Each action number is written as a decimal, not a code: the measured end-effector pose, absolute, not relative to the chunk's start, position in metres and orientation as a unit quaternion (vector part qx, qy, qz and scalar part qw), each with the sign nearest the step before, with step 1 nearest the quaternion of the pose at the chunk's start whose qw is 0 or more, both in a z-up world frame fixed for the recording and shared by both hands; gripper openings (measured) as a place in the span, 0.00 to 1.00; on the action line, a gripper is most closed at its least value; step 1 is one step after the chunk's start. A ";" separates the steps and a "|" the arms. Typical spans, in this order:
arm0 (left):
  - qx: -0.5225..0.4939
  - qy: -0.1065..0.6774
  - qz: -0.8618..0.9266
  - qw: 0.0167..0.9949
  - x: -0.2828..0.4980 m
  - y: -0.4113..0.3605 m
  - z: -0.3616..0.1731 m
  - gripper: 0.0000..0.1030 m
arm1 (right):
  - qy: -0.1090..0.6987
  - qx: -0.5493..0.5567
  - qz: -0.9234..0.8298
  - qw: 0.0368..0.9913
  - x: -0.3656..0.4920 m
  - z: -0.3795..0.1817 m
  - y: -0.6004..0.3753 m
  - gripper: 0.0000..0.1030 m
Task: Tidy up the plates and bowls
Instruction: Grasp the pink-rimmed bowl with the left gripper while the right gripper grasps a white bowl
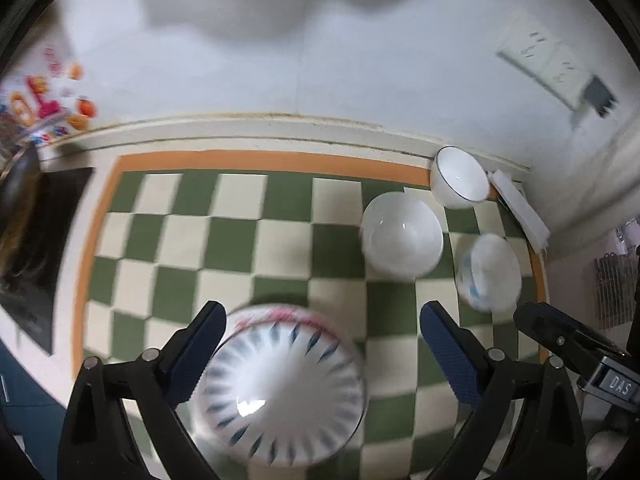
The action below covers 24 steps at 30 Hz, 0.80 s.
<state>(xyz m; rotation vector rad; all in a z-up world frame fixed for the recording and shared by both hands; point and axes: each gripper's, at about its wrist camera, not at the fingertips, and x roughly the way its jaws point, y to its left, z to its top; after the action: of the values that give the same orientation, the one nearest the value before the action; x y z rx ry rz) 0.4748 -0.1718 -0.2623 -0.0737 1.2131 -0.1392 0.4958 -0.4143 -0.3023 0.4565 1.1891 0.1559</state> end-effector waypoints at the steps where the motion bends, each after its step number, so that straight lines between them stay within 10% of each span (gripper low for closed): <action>1: -0.039 0.578 -0.067 0.812 0.490 -0.177 -0.272 0.87 | 0.560 0.209 0.075 0.798 0.514 -0.310 -0.419 0.90; 12: -0.087 0.679 -0.072 0.726 0.587 -0.210 -0.383 0.60 | 0.650 0.173 0.097 0.734 0.649 -0.415 -0.434 0.62; 15: -0.097 0.698 -0.084 0.705 0.591 -0.216 -0.403 0.29 | 0.673 0.164 0.099 0.715 0.658 -0.437 -0.431 0.49; 19: -0.097 0.707 -0.089 0.695 0.591 -0.222 -0.420 0.16 | 0.688 0.138 0.093 0.706 0.659 -0.455 -0.425 0.11; 24: -0.097 0.702 -0.095 0.699 0.585 -0.227 -0.414 0.13 | 0.687 0.140 0.091 0.707 0.652 -0.456 -0.422 0.09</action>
<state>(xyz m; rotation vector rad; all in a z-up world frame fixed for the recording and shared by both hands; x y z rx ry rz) 0.5853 -0.2269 -0.4144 -0.2163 1.5649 -0.2120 0.6523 -0.4216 -0.4559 0.3113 1.5261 0.2014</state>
